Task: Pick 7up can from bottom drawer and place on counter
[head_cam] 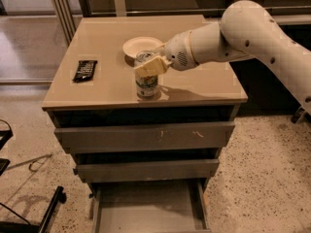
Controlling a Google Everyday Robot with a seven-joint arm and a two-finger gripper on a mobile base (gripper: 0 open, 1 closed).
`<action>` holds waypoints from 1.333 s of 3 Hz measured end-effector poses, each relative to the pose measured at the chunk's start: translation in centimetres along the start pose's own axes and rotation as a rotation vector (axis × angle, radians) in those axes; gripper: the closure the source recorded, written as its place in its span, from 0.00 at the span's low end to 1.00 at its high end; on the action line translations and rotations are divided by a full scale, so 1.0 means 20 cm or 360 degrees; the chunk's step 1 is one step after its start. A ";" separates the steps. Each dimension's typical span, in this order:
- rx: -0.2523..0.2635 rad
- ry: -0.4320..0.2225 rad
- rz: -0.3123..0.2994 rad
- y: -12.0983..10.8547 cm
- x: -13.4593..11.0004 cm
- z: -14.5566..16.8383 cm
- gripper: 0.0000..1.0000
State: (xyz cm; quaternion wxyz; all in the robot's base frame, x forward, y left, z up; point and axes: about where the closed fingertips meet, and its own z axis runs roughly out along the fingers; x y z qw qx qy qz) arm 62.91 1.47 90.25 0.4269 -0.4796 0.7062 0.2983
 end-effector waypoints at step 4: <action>-0.0006 0.0000 0.0020 -0.02 0.02 0.02 0.24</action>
Offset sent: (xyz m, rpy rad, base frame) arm 0.0043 0.0004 -0.0060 0.0045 0.0116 -0.0027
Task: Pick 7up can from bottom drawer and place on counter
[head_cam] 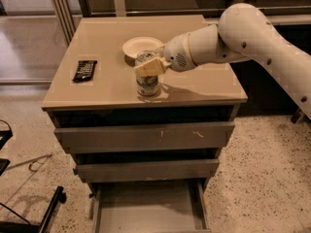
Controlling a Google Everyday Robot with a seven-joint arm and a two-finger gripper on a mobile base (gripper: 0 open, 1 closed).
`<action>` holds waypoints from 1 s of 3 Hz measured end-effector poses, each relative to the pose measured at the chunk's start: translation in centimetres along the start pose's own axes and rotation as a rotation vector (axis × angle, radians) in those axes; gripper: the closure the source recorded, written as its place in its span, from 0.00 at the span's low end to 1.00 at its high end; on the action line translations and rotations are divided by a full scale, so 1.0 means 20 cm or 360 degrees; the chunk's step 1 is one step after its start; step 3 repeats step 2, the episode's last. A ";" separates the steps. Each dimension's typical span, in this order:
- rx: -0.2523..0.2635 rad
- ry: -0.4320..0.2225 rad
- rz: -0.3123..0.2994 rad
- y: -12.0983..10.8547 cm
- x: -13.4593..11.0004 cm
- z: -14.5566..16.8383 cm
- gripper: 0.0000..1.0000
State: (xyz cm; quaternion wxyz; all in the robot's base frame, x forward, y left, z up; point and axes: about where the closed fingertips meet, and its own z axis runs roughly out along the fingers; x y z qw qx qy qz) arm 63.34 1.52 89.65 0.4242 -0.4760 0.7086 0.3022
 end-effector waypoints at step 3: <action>0.0000 0.0000 0.0000 0.00 0.00 0.00 0.00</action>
Offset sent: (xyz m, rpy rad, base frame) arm 0.0000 0.0000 0.0000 0.0000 0.0000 0.0000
